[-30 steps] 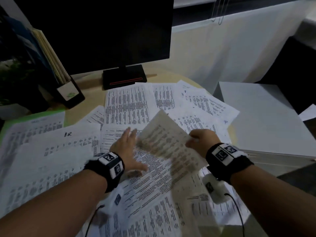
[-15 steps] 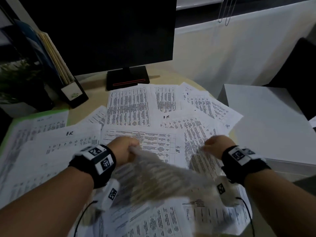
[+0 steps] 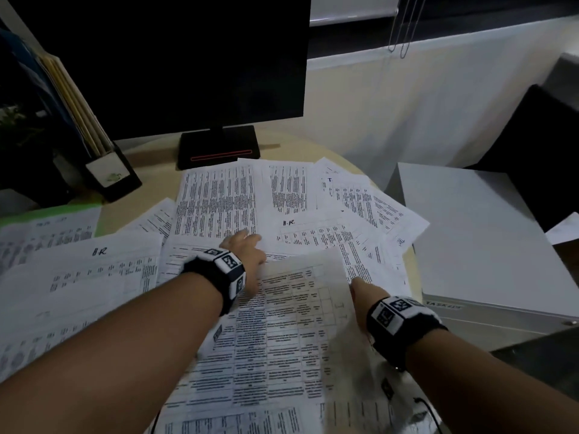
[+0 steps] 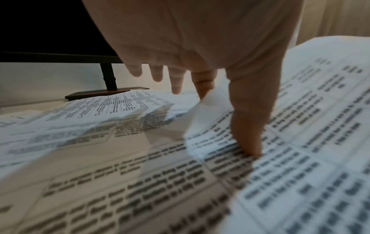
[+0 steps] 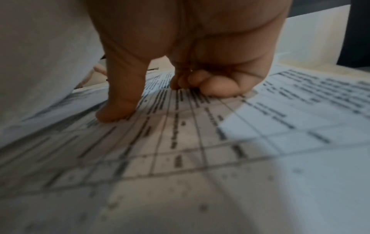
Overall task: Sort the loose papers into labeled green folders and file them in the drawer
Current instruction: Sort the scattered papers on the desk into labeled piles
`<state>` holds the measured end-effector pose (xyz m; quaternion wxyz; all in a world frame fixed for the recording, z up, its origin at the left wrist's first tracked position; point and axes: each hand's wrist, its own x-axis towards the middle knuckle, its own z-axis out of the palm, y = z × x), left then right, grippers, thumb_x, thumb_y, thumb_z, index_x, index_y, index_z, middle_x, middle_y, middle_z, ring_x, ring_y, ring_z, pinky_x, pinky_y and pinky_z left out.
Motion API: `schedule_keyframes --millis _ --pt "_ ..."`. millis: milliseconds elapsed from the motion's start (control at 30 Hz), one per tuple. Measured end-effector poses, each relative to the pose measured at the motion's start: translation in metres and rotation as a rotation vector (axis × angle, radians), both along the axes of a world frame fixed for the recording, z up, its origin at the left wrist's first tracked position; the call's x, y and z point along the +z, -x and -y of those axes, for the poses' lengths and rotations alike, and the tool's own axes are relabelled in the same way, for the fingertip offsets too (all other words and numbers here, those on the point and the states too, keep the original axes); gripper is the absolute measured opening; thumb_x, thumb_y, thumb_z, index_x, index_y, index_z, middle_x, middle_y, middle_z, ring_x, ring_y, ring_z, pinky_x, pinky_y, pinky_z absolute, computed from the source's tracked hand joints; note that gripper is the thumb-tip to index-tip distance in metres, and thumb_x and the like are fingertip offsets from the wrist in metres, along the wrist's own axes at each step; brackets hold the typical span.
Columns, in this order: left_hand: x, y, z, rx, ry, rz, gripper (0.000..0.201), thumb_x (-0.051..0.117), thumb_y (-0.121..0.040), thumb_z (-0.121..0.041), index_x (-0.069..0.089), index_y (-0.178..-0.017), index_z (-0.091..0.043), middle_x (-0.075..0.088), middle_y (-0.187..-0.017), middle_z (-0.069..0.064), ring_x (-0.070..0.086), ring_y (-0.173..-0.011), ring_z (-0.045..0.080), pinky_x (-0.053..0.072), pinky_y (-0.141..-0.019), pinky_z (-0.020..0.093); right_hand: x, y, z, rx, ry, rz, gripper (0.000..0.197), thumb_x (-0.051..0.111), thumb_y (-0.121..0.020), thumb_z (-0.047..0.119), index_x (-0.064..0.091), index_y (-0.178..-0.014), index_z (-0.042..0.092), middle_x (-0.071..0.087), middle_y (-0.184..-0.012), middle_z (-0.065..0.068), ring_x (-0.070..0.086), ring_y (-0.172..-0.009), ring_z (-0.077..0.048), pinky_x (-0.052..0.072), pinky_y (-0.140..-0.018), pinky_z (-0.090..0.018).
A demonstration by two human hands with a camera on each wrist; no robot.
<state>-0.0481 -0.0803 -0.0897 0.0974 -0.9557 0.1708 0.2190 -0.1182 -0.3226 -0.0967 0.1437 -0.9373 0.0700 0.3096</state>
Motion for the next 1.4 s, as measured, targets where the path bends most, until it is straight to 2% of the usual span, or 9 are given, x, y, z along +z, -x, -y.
schedule_keyframes --millis 133,267,367,467,533,900,1033,1167,1400 --pt "0.003 -0.016 0.0 0.016 -0.102 -0.19 0.057 0.082 -0.05 -0.063 0.043 -0.074 -0.028 0.002 -0.16 0.007 -0.003 -0.146 0.034 -0.001 -0.116 0.053 -0.011 -0.003 0.005 0.004 -0.007 0.023 0.032 0.058 -0.086 0.012 0.03 -0.075 0.025 0.047 -0.079 0.005 0.053 -0.082 -0.022 0.042 -0.074 -0.032" --pt "0.01 -0.022 0.013 -0.045 -0.194 -0.178 0.059 0.082 -0.052 -0.062 0.052 -0.086 -0.024 0.038 -0.134 0.006 0.041 -0.119 0.028 0.03 -0.103 0.043 -0.012 -0.003 0.007 0.022 -0.031 0.016 0.039 0.06 -0.085 0.011 0.027 -0.072 0.026 0.042 -0.074 0.008 0.048 -0.077 -0.019 0.041 -0.072 -0.03" --pt "0.011 -0.022 0.016 -0.139 -0.189 -0.107 0.052 0.079 -0.056 -0.064 0.053 -0.079 -0.026 0.046 -0.108 -0.001 0.046 -0.1 0.021 0.034 -0.095 0.036 -0.014 -0.004 0.007 0.039 -0.027 0.019 0.037 0.063 -0.081 0.008 0.029 -0.076 0.024 0.047 -0.079 0.006 0.054 -0.081 -0.021 0.044 -0.073 -0.031" --pt "0.011 -0.022 0.009 -0.105 0.02 -0.028 0.039 0.072 -0.075 -0.044 0.04 -0.062 -0.025 0.046 -0.091 -0.005 0.049 -0.083 0.019 0.036 -0.093 0.031 -0.016 -0.006 0.008 0.048 -0.064 0.003 0.029 0.063 -0.081 0.019 0.039 -0.095 0.023 0.057 -0.1 0.001 0.06 -0.097 -0.022 0.047 -0.078 -0.03" --pt "0.014 -0.025 0.002 0.028 0.241 -0.023 0.035 0.068 -0.077 -0.024 0.038 -0.059 -0.025 0.044 -0.083 -0.007 0.048 -0.076 0.018 0.042 -0.075 0.026 -0.02 -0.007 0.009 0.057 -0.093 0.02 0.031 0.063 -0.081 0.026 0.043 -0.105 0.024 0.058 -0.103 0.002 0.06 -0.093 -0.018 0.049 -0.079 -0.029" --pt "0.067 -0.048 -0.015 0.681 0.893 0.21 0.016 0.073 -0.076 -0.015 0.058 -0.073 -0.015 0.057 -0.077 0.004 0.051 -0.071 0.02 0.039 -0.058 0.021 -0.008 -0.006 0.008 0.087 -0.11 -0.082 0.067 0.08 -0.066 0.046 0.04 -0.113 0.021 0.054 -0.115 0.002 0.057 -0.105 -0.018 0.046 -0.09 -0.027" --pt "0.084 -0.063 -0.029 0.896 1.177 0.176 0.02 0.073 -0.078 -0.026 0.062 -0.086 -0.012 0.065 -0.091 0.014 0.062 -0.089 0.029 0.05 -0.083 0.036 0.006 -0.002 0.007 0.112 -0.09 -0.102 0.064 0.078 -0.07 0.046 0.035 -0.11 0.02 0.052 -0.123 -0.001 0.055 -0.111 -0.018 0.042 -0.086 -0.024" --pt "0.054 -0.084 -0.055 1.047 1.369 -0.055 0.068 0.079 -0.052 -0.051 0.066 -0.111 -0.019 0.069 -0.114 0.01 0.063 -0.108 0.033 0.047 -0.096 0.053 0.006 0.001 0.004 0.087 -0.06 -0.079 0.077 0.08 -0.068 0.047 0.037 -0.124 0.017 0.053 -0.125 -0.003 0.055 -0.113 -0.021 0.045 -0.09 -0.027" --pt "0.004 -0.037 -0.053 1.123 1.03 -0.123 0.065 0.068 -0.08 -0.047 0.054 -0.131 -0.009 0.057 -0.132 0.011 0.056 -0.117 0.035 0.043 -0.103 0.047 0.004 -0.001 0.001 0.145 -0.044 -0.074 0.08 0.077 -0.072 0.045 0.037 -0.135 0.018 0.051 -0.132 -0.003 0.054 -0.117 -0.022 0.046 -0.094 -0.03"
